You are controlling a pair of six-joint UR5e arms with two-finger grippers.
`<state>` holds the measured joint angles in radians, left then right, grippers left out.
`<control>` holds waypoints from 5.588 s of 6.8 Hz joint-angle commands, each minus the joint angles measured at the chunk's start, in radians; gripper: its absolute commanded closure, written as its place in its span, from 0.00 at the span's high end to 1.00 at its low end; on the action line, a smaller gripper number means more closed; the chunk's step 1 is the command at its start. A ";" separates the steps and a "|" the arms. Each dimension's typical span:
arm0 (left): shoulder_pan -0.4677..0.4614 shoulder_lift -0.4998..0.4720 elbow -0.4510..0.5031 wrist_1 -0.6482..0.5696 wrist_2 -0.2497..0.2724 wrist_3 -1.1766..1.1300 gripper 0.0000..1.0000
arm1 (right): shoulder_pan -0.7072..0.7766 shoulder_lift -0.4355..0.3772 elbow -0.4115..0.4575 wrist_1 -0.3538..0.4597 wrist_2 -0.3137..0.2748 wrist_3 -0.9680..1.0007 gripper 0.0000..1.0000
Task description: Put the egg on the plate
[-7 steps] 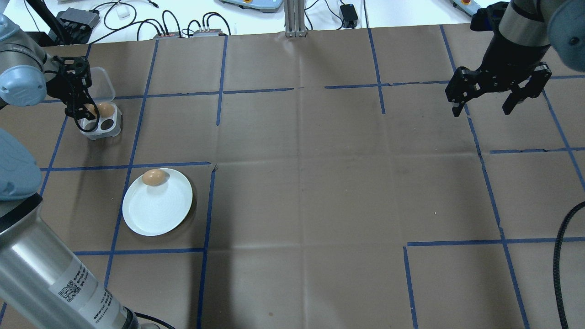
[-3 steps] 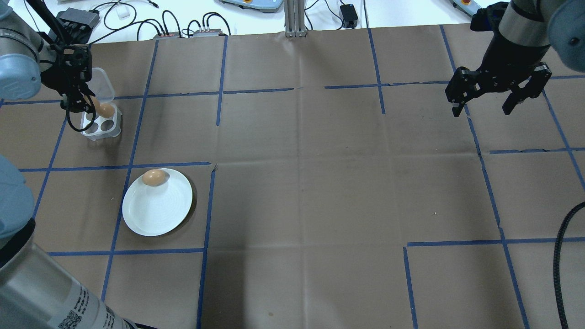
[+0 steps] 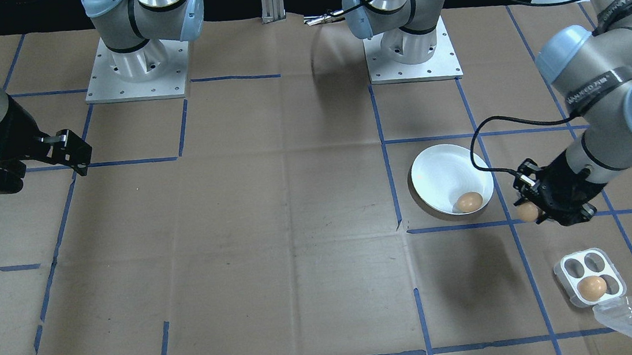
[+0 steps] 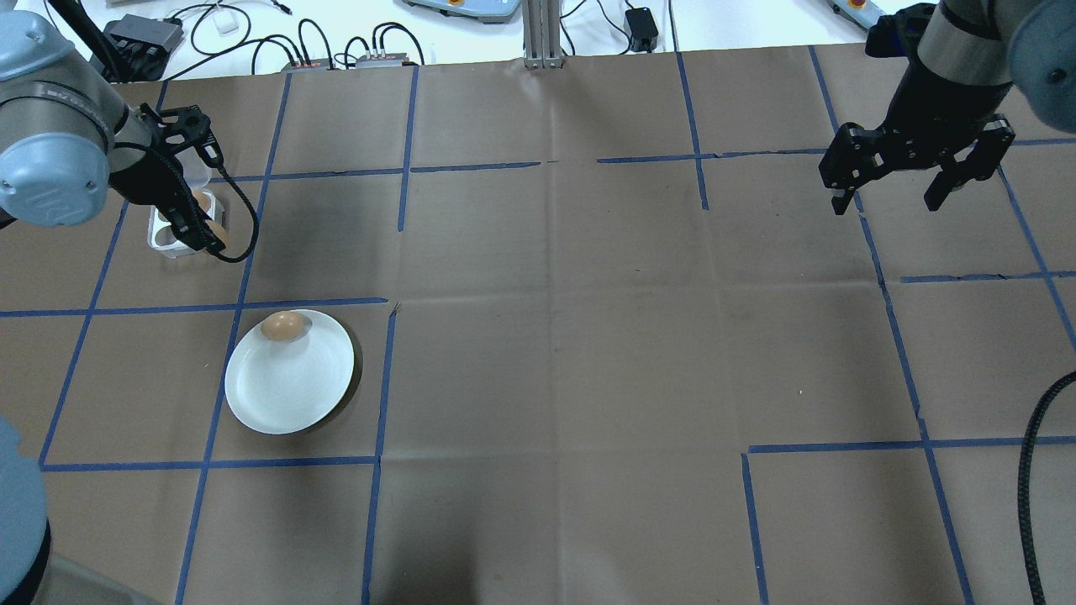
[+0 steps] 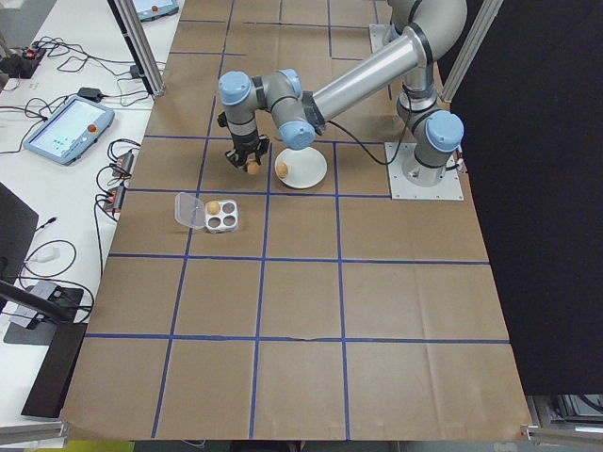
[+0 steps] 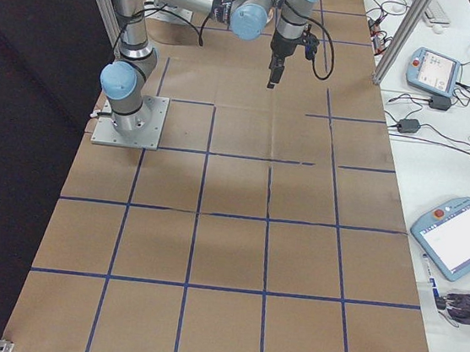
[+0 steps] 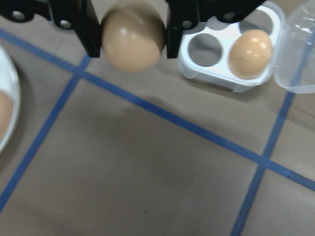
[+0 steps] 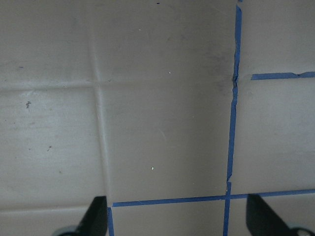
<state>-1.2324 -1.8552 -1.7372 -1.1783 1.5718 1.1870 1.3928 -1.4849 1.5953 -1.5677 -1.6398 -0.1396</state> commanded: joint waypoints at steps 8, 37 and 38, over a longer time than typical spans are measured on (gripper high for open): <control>-0.064 0.129 -0.251 -0.038 -0.030 -0.487 0.90 | 0.000 0.000 0.000 0.000 0.000 0.000 1.00; 0.111 -0.327 0.375 0.092 -0.027 -1.000 0.08 | 0.000 0.000 0.000 0.000 0.000 0.000 1.00; 0.103 -0.261 0.336 0.010 -0.030 -1.000 0.07 | 0.000 0.000 0.000 0.000 0.000 0.000 1.00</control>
<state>-1.1227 -2.1824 -1.3662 -1.1001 1.5409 0.1866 1.3928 -1.4849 1.5953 -1.5677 -1.6398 -0.1396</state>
